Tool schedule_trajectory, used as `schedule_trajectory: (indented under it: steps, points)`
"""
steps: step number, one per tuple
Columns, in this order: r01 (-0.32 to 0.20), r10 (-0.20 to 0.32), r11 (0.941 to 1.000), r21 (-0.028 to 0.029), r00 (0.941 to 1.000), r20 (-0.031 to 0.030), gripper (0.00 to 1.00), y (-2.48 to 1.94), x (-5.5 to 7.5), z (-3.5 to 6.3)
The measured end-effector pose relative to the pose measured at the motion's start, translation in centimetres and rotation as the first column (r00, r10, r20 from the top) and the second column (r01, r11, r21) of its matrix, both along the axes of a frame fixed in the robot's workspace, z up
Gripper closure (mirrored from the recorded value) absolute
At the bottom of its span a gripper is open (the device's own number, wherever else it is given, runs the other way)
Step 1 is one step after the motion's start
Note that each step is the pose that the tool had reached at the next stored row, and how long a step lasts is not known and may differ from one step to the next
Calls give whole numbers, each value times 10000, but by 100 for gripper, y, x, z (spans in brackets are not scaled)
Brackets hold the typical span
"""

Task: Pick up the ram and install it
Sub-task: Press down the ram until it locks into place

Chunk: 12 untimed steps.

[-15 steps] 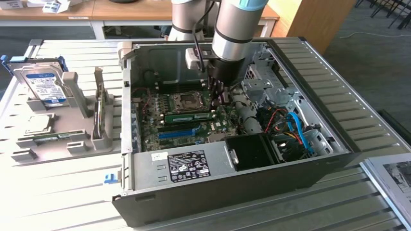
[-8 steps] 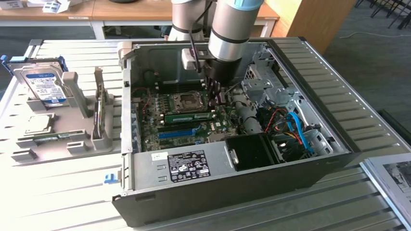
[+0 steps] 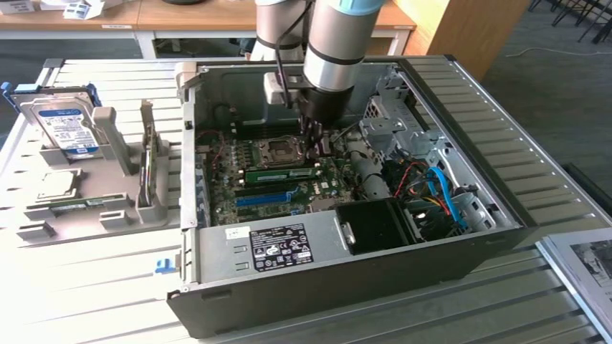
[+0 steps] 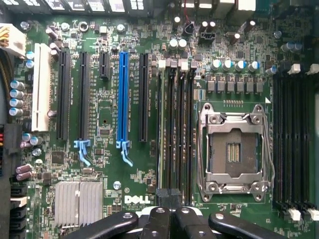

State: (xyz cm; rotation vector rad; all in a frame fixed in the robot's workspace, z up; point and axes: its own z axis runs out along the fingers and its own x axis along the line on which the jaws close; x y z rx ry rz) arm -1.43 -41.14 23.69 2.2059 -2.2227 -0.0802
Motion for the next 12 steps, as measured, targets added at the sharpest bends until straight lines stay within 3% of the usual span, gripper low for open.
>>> schedule_trajectory:
  steps: [12]
  points:
    - [0,0,10000,0,10000,67,90,0,-137,0]
